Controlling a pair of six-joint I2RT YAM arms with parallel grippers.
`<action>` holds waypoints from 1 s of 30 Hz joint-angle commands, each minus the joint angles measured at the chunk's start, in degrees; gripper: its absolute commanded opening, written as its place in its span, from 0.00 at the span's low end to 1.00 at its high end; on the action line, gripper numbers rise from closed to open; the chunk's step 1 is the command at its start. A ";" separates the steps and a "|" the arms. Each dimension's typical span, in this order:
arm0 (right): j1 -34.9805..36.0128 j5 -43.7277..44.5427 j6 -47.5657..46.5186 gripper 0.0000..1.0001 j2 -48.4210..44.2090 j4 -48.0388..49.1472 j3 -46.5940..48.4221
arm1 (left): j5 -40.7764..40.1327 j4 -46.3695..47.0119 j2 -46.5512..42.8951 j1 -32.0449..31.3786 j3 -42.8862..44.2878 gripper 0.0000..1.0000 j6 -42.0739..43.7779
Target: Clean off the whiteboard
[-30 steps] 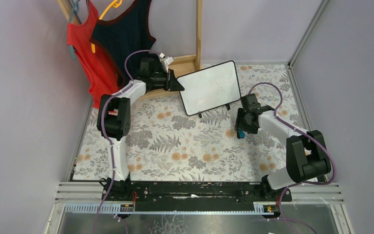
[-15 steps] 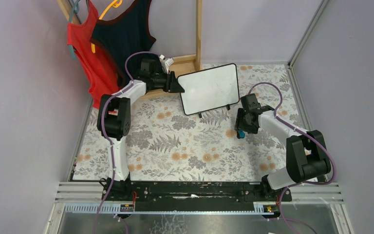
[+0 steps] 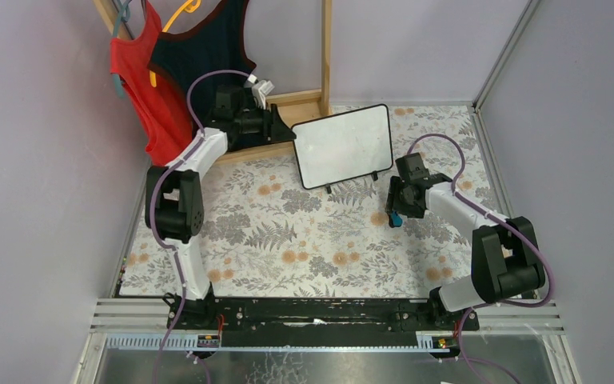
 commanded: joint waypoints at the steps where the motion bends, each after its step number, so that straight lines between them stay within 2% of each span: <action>1: -0.20 1.15 -1.23 0.63 -2.85 0.80 0.05 | -2.66 0.07 -3.29 2.41 -3.33 0.48 0.16; 14: -0.18 4.60 -3.67 0.73 -12.09 9.55 -6.65 | -19.59 2.71 -17.27 11.78 -23.03 0.54 4.89; 22: -0.21 8.25 -4.56 0.96 -12.52 15.70 -9.04 | -27.98 10.94 -25.15 11.82 -36.09 0.83 4.06; 23: -0.16 8.67 -4.46 0.98 -12.27 15.96 -8.94 | -28.69 11.11 -25.79 11.72 -36.83 0.85 4.51; 26: -0.19 9.63 -3.52 0.99 -12.26 16.22 -8.49 | -30.53 11.26 -28.17 11.75 -38.96 0.91 5.66; 27: -0.22 9.97 -3.26 0.99 -12.59 16.49 -8.72 | -30.90 11.62 -29.14 11.84 -39.78 0.98 5.86; 30: -0.19 12.39 -2.38 0.99 -13.18 17.06 -9.07 | -31.30 13.49 -31.79 11.75 -42.74 1.00 6.32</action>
